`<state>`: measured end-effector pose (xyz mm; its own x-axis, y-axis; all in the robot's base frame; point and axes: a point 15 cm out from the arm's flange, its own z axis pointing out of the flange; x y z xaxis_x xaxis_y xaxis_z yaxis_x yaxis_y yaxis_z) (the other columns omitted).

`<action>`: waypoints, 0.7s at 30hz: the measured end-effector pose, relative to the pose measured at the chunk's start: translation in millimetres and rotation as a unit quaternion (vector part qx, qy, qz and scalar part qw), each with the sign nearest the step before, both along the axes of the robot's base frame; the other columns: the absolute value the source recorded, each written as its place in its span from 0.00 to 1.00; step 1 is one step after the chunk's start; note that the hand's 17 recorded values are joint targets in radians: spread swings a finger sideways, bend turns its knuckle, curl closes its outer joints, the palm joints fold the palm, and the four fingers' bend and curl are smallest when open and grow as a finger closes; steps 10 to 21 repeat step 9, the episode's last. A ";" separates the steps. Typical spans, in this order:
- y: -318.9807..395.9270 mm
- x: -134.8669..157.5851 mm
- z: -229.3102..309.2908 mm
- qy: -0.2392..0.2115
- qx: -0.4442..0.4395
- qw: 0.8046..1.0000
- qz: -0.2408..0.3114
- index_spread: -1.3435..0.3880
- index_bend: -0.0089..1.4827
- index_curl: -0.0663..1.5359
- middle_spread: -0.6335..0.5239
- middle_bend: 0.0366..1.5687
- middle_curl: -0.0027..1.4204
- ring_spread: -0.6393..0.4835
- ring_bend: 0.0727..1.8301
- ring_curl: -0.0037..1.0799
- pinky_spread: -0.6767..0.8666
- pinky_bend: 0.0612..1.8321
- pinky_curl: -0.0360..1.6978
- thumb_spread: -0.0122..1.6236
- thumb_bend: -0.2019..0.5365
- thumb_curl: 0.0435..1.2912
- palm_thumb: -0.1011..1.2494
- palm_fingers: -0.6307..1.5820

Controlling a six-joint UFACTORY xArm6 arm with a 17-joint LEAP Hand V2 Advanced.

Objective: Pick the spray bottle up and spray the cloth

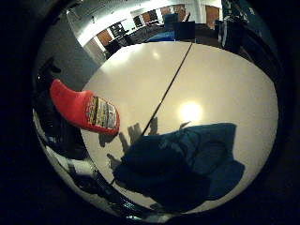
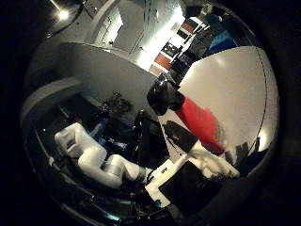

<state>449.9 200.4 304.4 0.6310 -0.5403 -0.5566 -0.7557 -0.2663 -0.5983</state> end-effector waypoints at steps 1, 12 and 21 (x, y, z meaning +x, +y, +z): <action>-5.7 -1.7 0.8 0.000 -0.001 1.000 -0.002 0.60 0.12 0.28 0.55 0.14 0.25 0.64 0.22 0.23 0.71 0.20 0.23 0.63 0.24 0.28 0.57 0.39; -40.9 -22.9 5.3 -0.002 -0.014 1.000 -0.014 0.60 0.12 0.26 0.55 0.12 0.25 0.64 0.20 0.23 0.71 0.20 0.21 0.63 0.24 0.28 0.57 0.40; -40.9 -22.9 5.3 -0.002 -0.014 1.000 -0.014 0.60 0.12 0.26 0.55 0.12 0.25 0.64 0.20 0.23 0.71 0.20 0.21 0.63 0.24 0.28 0.57 0.40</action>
